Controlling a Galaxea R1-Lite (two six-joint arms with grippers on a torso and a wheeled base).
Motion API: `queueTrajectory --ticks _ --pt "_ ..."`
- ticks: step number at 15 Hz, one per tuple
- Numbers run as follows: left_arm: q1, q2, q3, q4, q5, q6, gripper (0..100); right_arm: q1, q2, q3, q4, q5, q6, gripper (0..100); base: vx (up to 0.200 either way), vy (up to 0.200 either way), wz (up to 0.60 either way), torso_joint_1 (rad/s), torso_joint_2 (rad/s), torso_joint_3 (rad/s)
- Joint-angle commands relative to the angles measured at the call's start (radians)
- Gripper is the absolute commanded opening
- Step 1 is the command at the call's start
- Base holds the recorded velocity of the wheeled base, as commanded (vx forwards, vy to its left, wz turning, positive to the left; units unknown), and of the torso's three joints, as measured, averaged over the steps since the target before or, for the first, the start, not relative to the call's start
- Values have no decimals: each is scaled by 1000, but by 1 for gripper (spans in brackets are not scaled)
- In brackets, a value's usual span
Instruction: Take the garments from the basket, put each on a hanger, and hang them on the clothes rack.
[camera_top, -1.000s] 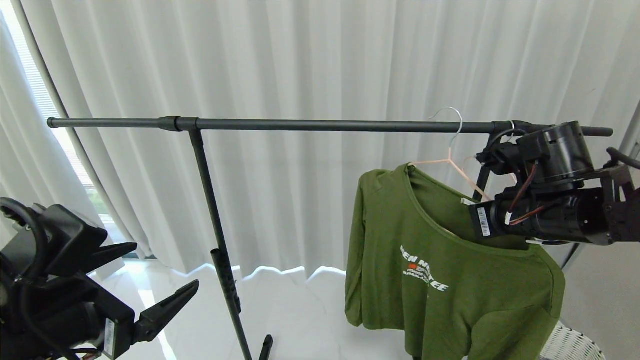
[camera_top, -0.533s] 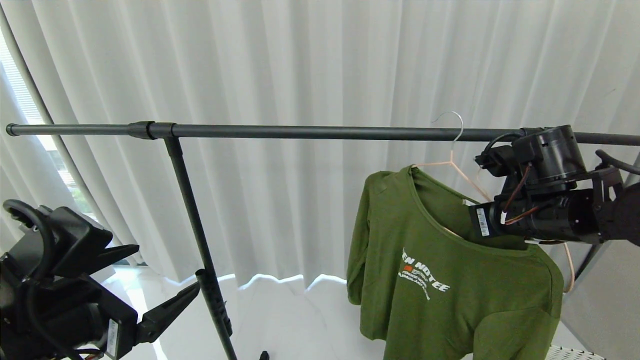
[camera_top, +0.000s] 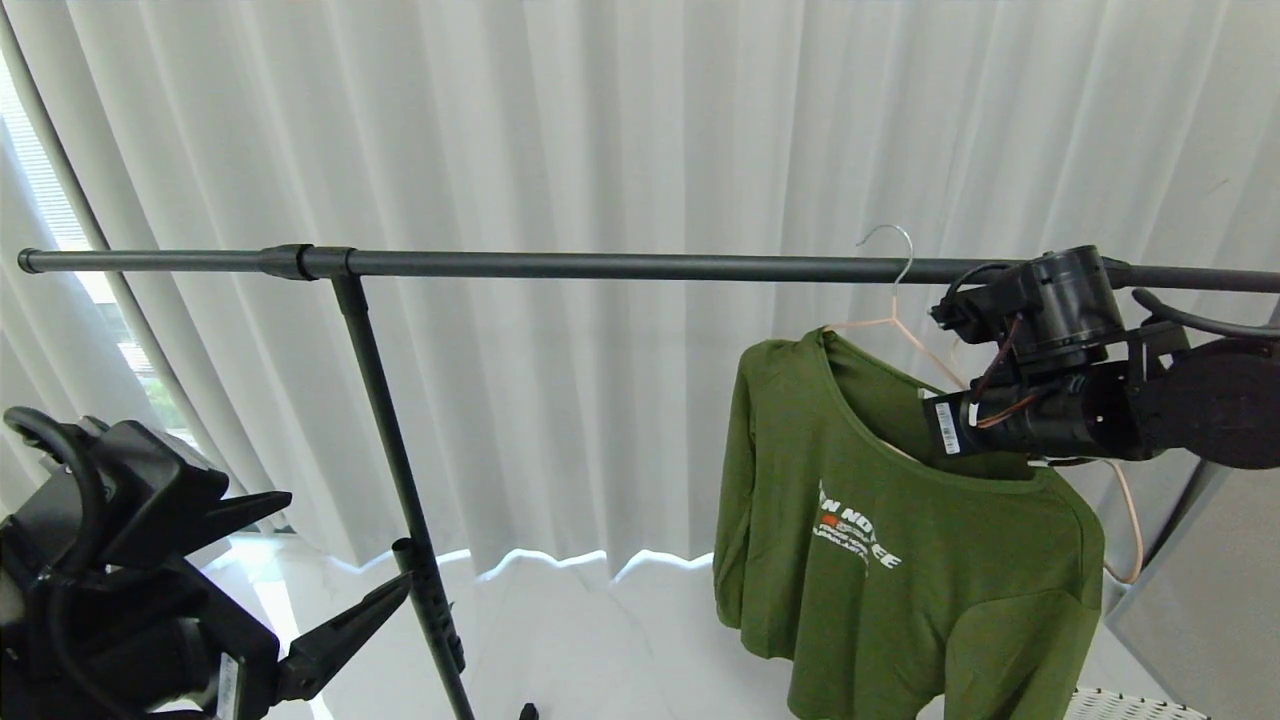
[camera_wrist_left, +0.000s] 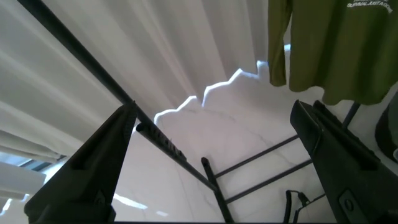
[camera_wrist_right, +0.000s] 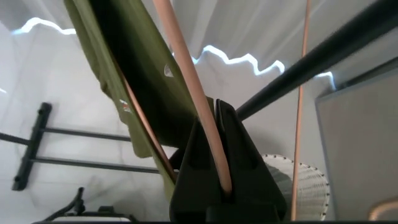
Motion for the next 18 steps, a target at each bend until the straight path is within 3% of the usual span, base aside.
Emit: queueTrajectory --ticks 1,7,8,15,18 --pt "-1 0 4 0 0 0 100 2 53 -22 1 -14 -15 0 0 0 0 0 0 0" --pt "-3 -5 15 0 0 0 100 24 59 -8 1 -24 -23 0 0 0 0 0 0 0" --pt "-3 -5 15 0 0 0 100 24 59 -8 1 -24 -23 100 0 0 0 0 0 0" --pt "9 -9 35 0 5 -2 100 116 -143 75 -7 -26 38 100 0 0 0 0 0 0" --pt "9 -12 43 0 66 -3 100 162 -274 135 -10 -31 32 100 0 0 0 0 0 0"
